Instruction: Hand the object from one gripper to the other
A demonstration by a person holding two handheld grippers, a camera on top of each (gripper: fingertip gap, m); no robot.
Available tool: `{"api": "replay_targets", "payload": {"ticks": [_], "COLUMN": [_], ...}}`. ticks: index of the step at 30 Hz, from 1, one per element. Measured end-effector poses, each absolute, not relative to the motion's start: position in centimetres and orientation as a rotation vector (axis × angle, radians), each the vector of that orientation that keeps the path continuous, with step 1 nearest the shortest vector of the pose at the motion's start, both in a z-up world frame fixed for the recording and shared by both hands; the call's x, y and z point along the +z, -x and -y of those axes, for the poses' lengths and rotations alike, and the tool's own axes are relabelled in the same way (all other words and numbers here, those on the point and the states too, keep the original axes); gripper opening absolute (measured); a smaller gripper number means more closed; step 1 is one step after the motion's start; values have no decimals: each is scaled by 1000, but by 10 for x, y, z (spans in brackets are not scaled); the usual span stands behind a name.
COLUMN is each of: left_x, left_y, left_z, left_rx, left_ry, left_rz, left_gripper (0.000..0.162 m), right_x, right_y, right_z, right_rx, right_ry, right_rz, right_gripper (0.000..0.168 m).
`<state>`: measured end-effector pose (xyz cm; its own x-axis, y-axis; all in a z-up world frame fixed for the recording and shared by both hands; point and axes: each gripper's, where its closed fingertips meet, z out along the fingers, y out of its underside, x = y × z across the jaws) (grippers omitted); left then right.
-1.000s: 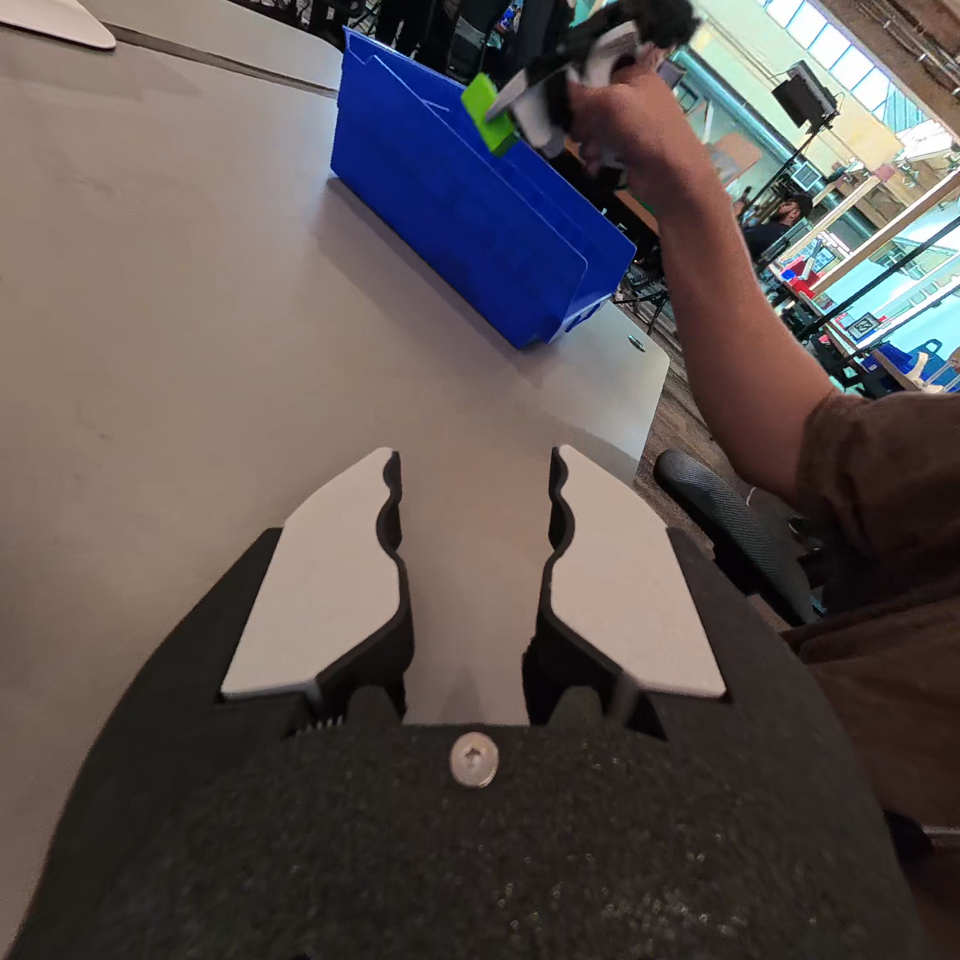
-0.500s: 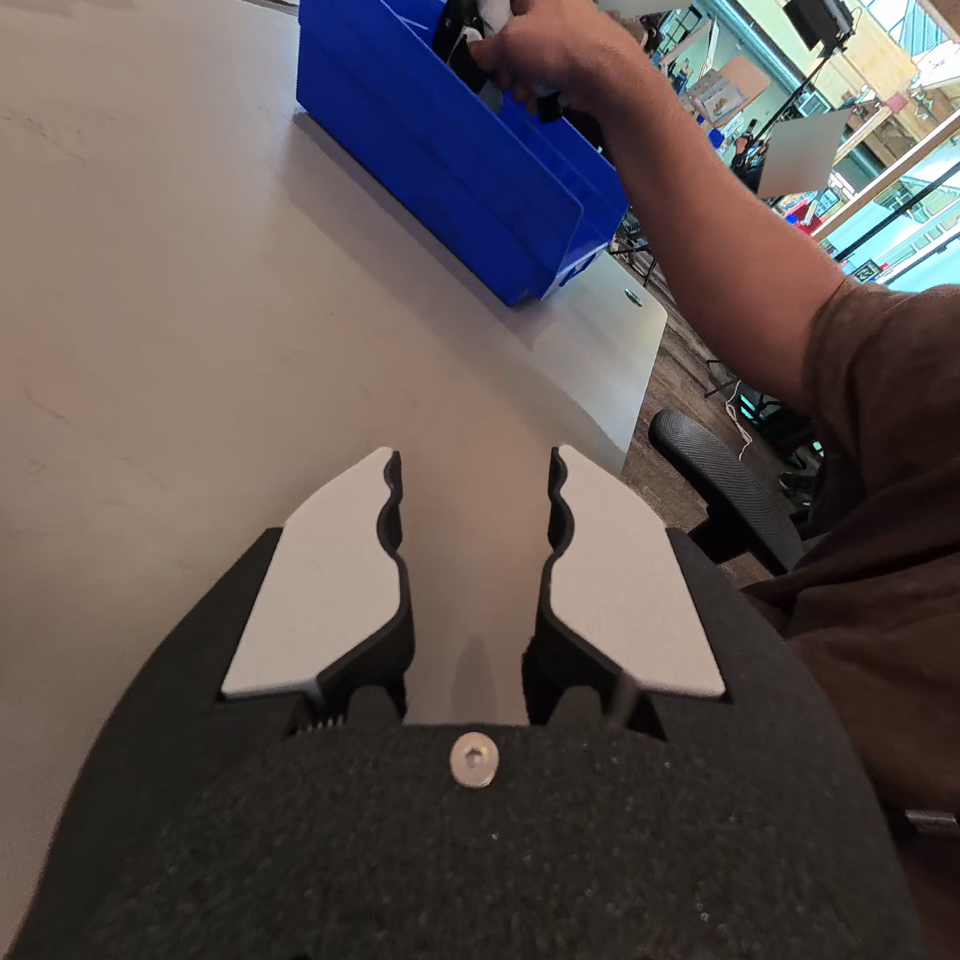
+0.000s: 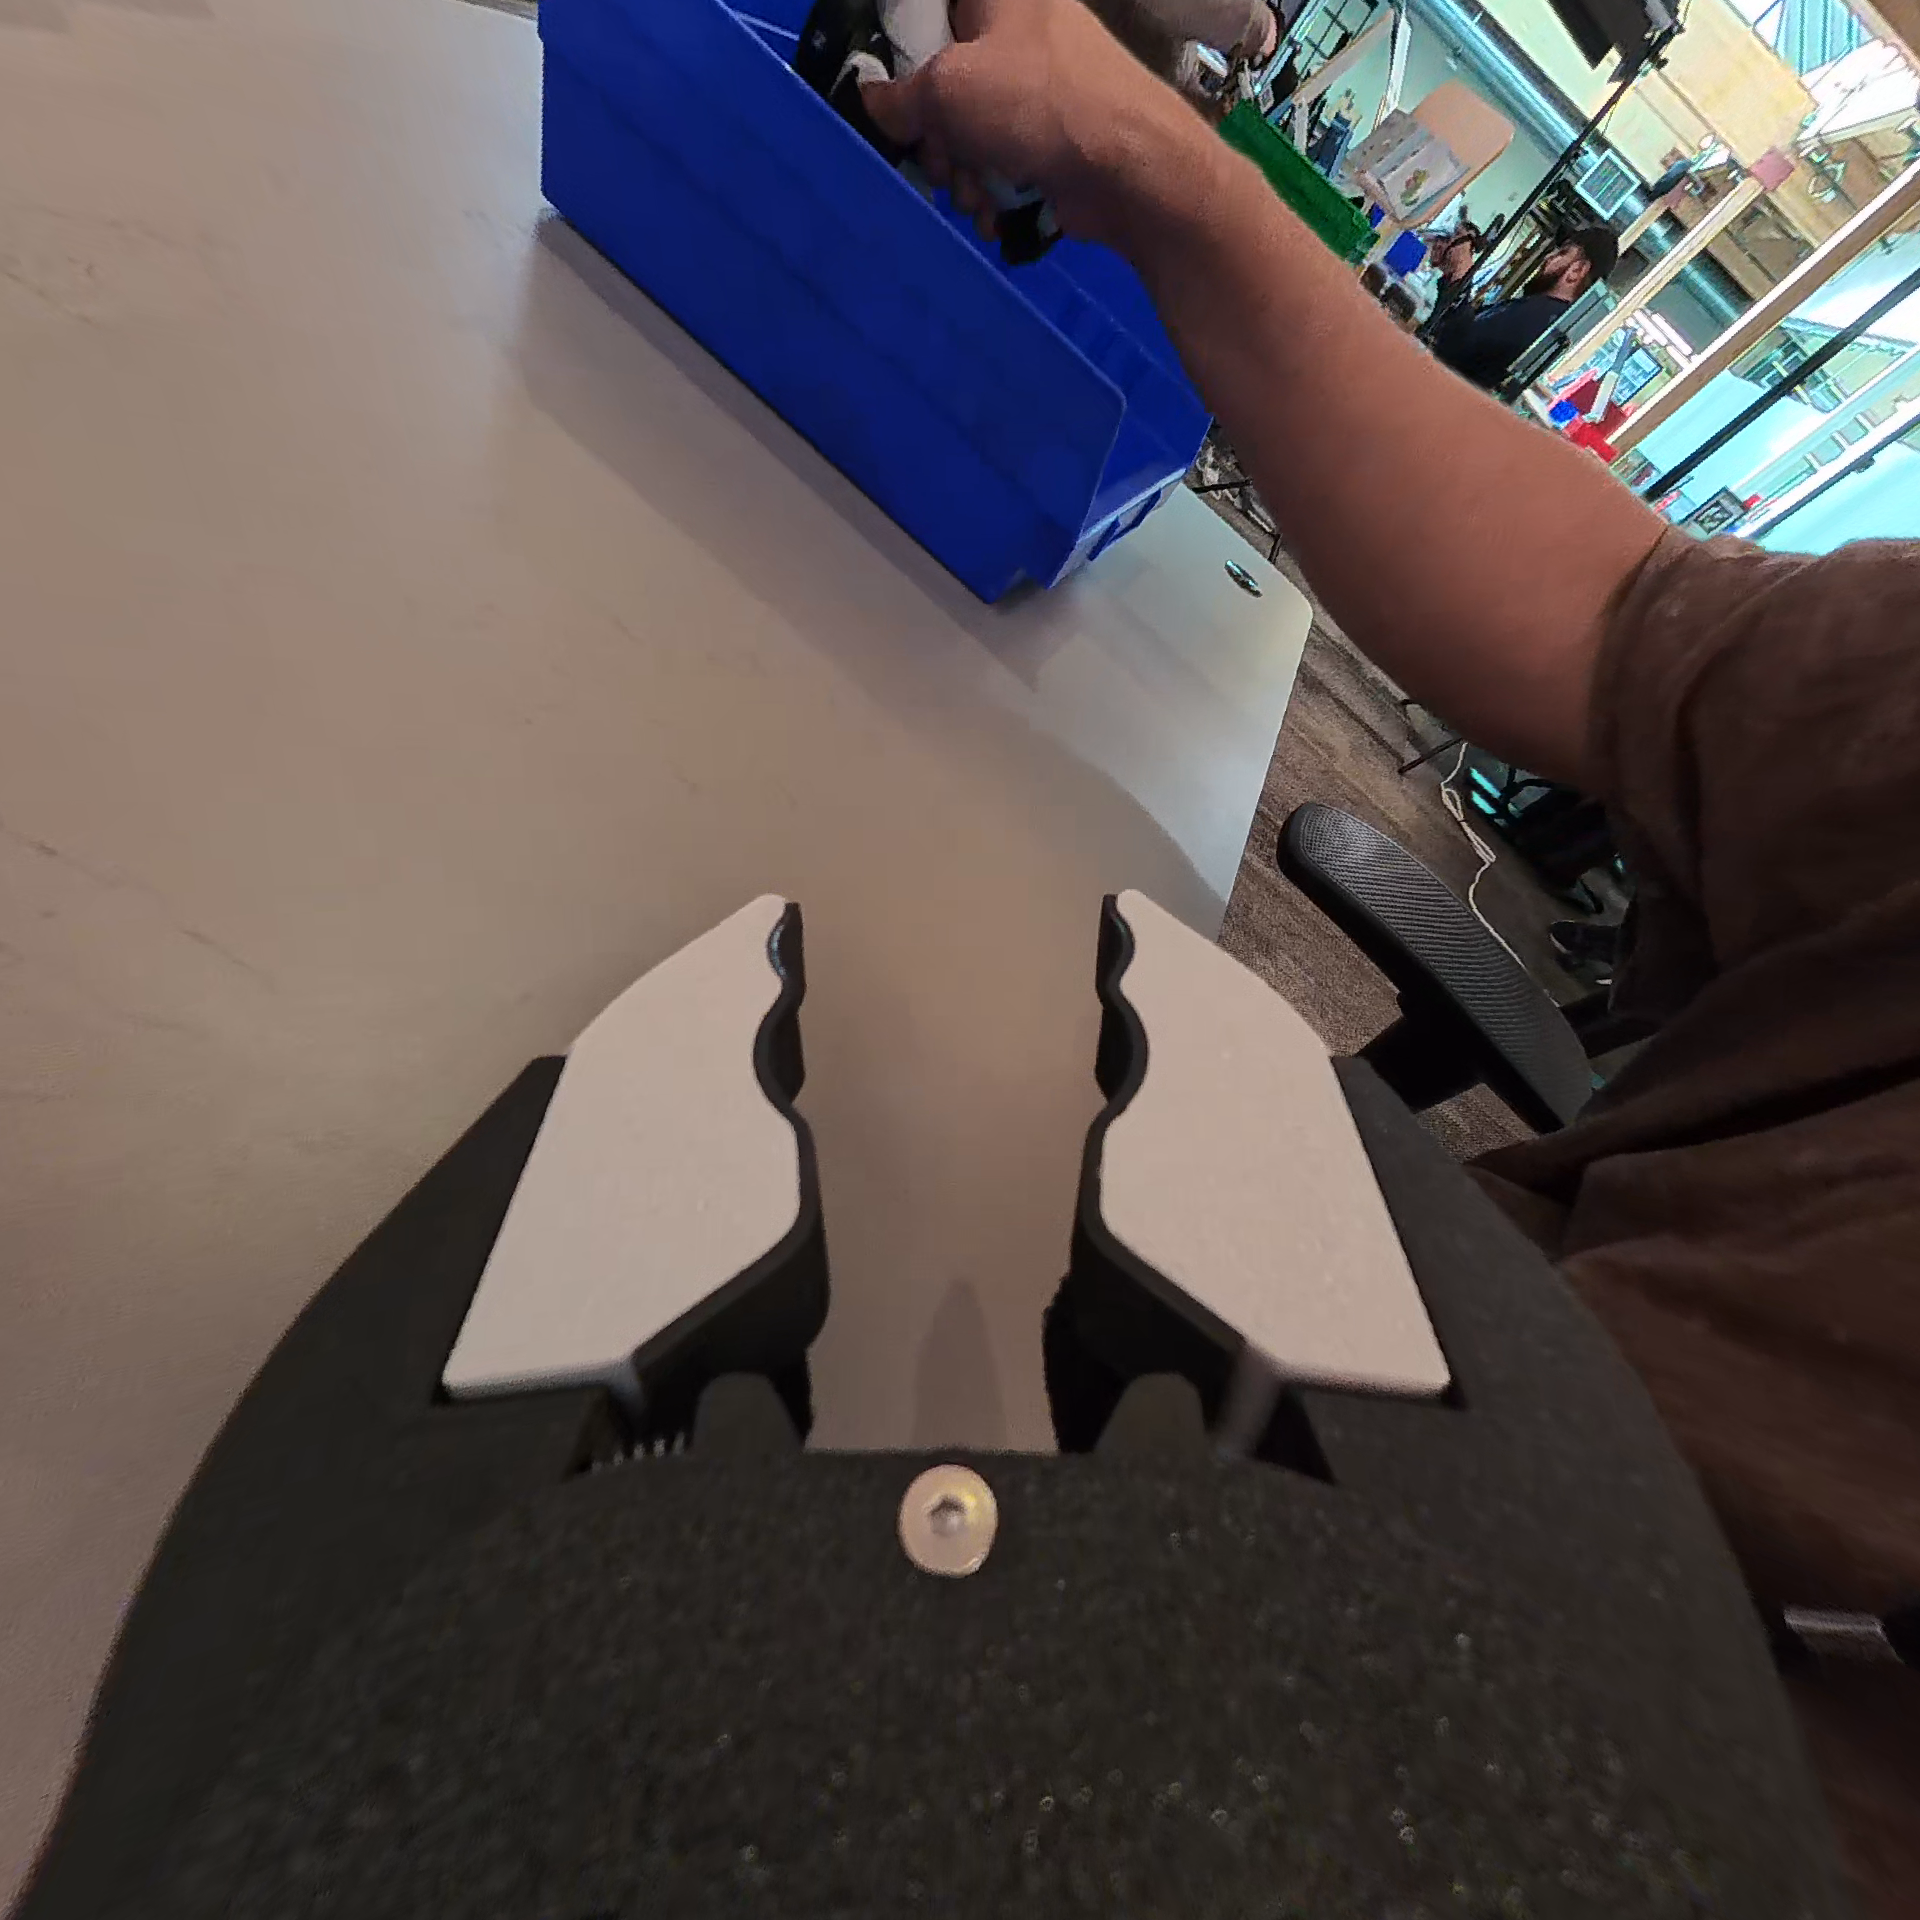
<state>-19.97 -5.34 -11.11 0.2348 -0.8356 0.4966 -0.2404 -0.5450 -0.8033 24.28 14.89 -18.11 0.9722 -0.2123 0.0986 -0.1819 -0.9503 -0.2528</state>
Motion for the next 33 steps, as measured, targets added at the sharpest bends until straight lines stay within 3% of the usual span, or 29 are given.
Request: {"api": "replay_targets", "payload": {"ticks": [11, 12, 13, 14, 18, 22, 28, 29, 30, 32, 33], "left_x": [-112, -111, -111, -111, -109, -109, -90, -84, -76, -64, -64], "left_y": [197, 197, 198, 199, 206, 218, 245, 256, 269, 300, 317], "left_z": [58, 58, 57, 57, 48, 30, 6, -4, -17, -50, -67], "left_rx": [-1334, -1331, -1322, -1308, -1232, -1011, -807, -773, -734, -638, -586], "left_ry": [1933, 1928, 1925, 1923, 1901, 1860, 1888, 1898, 1901, 1944, 2005], "left_rz": [-995, -995, -997, -1000, -994, -1012, -949, -921, -888, -822, -796], "left_gripper": [54, 54, 54, 54, 55, 60, 64, 66, 70, 79, 83], "right_x": [-185, -186, -183, -174, -91, -40, -68, -75, -81, -84, -81], "right_y": [-229, -229, -230, -234, -204, -113, -1, 7, 14, 27, 27], "right_z": [-136, -134, -132, -131, -130, -88, 4, 14, 23, 40, 45], "right_rx": [-97, -109, -144, -206, -174, 75, 364, 364, 365, 394, 358], "right_ry": [2905, 2925, 2929, 2901, 2520, 2122, 1816, 1812, 1804, 1767, 1741], "right_rz": [-373, -339, -305, -287, -95, 208, 366, 359, 368, 412, 418], "right_gripper": [33, 36, 49, 61, 55, 63, 62, 76, 79, 60, 62]}}
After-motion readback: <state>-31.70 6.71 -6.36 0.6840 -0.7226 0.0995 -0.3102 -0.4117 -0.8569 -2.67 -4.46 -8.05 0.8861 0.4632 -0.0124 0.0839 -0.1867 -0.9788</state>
